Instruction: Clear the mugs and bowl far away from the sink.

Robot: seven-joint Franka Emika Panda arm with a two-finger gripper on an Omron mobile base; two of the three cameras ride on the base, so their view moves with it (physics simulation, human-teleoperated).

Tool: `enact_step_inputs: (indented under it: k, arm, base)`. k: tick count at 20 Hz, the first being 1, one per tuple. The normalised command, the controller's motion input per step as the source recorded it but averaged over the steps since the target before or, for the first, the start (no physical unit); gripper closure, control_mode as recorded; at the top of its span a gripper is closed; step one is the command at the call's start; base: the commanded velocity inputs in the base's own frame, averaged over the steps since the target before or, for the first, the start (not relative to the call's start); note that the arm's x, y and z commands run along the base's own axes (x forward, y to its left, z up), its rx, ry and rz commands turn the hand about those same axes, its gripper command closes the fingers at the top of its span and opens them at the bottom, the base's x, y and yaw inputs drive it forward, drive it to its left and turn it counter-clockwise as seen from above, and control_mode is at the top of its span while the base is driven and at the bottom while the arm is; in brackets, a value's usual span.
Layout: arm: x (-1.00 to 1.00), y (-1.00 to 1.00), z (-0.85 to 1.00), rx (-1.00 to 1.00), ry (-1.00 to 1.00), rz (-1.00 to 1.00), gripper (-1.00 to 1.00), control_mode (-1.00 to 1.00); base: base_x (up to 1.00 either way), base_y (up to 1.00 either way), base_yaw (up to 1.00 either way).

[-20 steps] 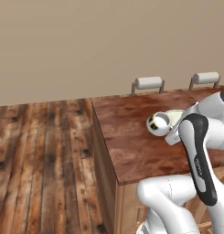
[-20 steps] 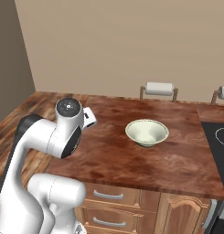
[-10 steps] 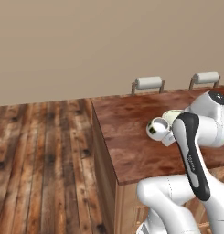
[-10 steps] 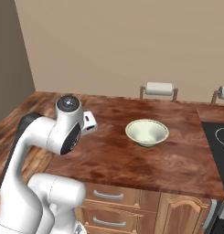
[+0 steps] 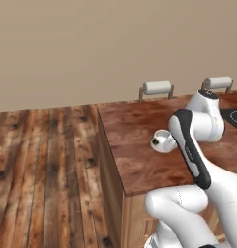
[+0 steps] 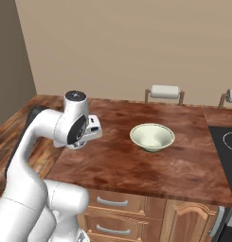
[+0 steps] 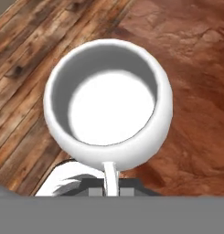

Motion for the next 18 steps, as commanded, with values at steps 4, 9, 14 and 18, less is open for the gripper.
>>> enact_step_inputs:
  k: [4, 9, 14, 18]
  arm:
    - [0.35, 0.0, -0.37, -0.04, 0.25, -0.01, 1.0, -1.0]
    - [0.31, 0.0, -0.44, -0.05, 0.19, -0.01, 1.0, -1.0]
    - [0.21, 0.0, -0.45, -0.04, 0.04, -0.02, 1.0, -1.0]
    - [0.33, 0.01, -0.33, -0.04, 0.0, -0.03, 1.0, -1.0]
  base:
    - [0.0, 0.0, 0.0]
    - [0.0, 0.0, 0.0]
    - [0.0, 0.0, 0.0]
    - [0.0, 0.0, 0.0]
